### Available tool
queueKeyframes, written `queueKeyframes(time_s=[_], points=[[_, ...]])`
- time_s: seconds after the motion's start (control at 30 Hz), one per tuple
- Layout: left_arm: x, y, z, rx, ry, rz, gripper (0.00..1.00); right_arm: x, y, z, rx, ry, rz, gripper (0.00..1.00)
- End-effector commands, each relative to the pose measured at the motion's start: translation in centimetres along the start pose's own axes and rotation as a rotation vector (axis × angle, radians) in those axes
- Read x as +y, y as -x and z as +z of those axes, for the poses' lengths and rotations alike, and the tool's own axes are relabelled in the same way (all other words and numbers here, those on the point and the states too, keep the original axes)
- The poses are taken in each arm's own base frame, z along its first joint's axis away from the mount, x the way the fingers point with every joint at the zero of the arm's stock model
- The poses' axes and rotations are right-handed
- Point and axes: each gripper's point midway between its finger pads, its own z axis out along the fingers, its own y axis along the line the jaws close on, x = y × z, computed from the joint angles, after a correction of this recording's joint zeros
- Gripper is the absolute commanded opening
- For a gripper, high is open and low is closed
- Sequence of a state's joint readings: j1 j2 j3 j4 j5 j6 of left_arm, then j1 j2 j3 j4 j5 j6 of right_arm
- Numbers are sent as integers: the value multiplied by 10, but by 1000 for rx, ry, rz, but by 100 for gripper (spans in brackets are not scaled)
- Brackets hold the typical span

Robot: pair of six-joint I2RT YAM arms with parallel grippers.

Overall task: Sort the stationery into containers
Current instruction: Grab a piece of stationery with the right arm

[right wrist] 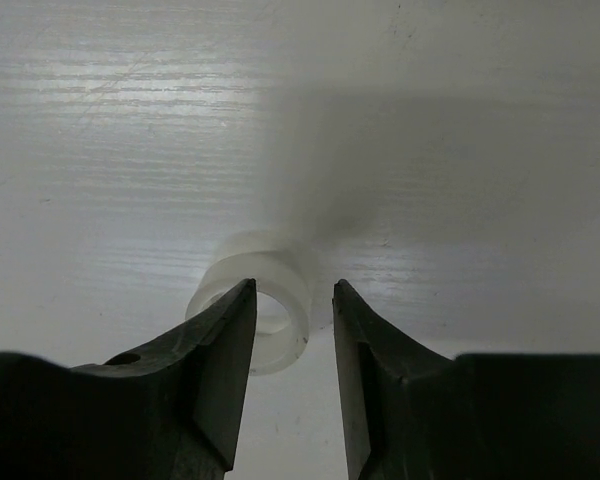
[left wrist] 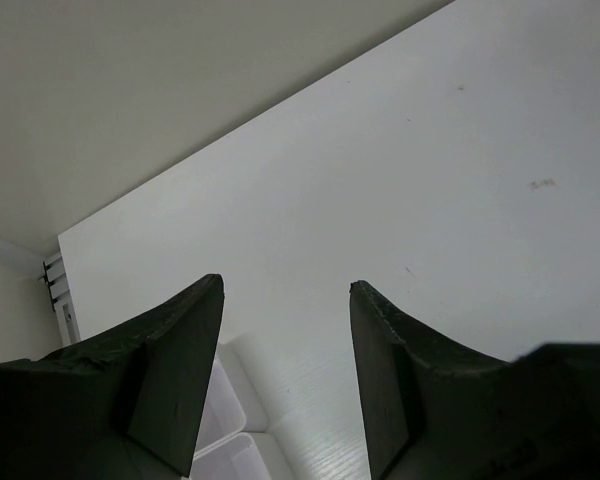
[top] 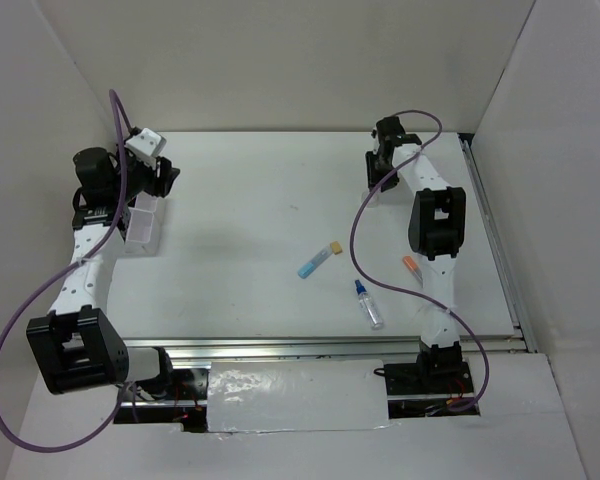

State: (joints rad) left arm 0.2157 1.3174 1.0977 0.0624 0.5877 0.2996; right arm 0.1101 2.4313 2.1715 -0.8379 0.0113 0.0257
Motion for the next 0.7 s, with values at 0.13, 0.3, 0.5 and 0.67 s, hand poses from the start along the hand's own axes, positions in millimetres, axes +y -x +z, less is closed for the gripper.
queueKeyframes(time_s=[0.13,0.3,0.5,0.67], points=[[-7,19,-8,-49,3,69,66,3,-27,-3,82,6,-23,46],[-10,19,-7,-47,-2,70,66,7,-28,-8,75,42,-17,38],[-14,22,-8,-56,-16,64,66,10,-27,-12,74,70,-9,9],[-38,34,-11,-77,-117,3,65,49,-36,-51,70,274,35,0]])
